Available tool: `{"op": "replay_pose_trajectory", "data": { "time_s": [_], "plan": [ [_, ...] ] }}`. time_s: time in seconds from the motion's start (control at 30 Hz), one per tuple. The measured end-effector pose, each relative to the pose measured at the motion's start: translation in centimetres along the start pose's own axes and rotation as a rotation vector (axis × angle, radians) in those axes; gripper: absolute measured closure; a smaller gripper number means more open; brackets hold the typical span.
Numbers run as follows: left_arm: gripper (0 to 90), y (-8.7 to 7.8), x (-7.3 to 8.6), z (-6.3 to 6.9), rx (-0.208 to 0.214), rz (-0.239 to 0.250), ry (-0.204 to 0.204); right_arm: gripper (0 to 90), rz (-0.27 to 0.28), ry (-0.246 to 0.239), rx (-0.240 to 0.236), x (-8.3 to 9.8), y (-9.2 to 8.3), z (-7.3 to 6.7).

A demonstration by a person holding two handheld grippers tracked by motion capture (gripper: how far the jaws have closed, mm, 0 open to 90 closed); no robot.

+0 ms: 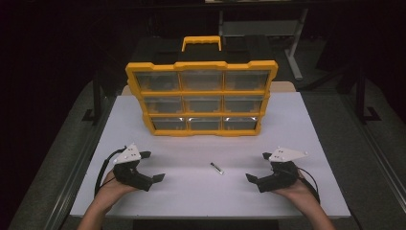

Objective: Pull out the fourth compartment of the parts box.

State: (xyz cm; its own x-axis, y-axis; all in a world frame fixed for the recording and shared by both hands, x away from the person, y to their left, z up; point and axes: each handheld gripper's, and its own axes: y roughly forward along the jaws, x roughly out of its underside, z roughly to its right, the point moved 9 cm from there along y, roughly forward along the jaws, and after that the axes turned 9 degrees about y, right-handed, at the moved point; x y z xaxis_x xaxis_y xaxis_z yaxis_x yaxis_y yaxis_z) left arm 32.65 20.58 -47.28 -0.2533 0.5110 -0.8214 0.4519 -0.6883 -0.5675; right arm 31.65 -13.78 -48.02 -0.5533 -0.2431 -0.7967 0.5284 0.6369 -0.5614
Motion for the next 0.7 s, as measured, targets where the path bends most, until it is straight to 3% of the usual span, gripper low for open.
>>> {"op": "replay_pose_trajectory", "data": {
  "time_s": [0.7],
  "plan": [
    [0.5, 0.66, -0.49, 0.12, 0.022, 0.010, -0.008, 0.9, 0.015, 0.000, -0.019, -0.27, 0.17, -0.31]
  ]
}}
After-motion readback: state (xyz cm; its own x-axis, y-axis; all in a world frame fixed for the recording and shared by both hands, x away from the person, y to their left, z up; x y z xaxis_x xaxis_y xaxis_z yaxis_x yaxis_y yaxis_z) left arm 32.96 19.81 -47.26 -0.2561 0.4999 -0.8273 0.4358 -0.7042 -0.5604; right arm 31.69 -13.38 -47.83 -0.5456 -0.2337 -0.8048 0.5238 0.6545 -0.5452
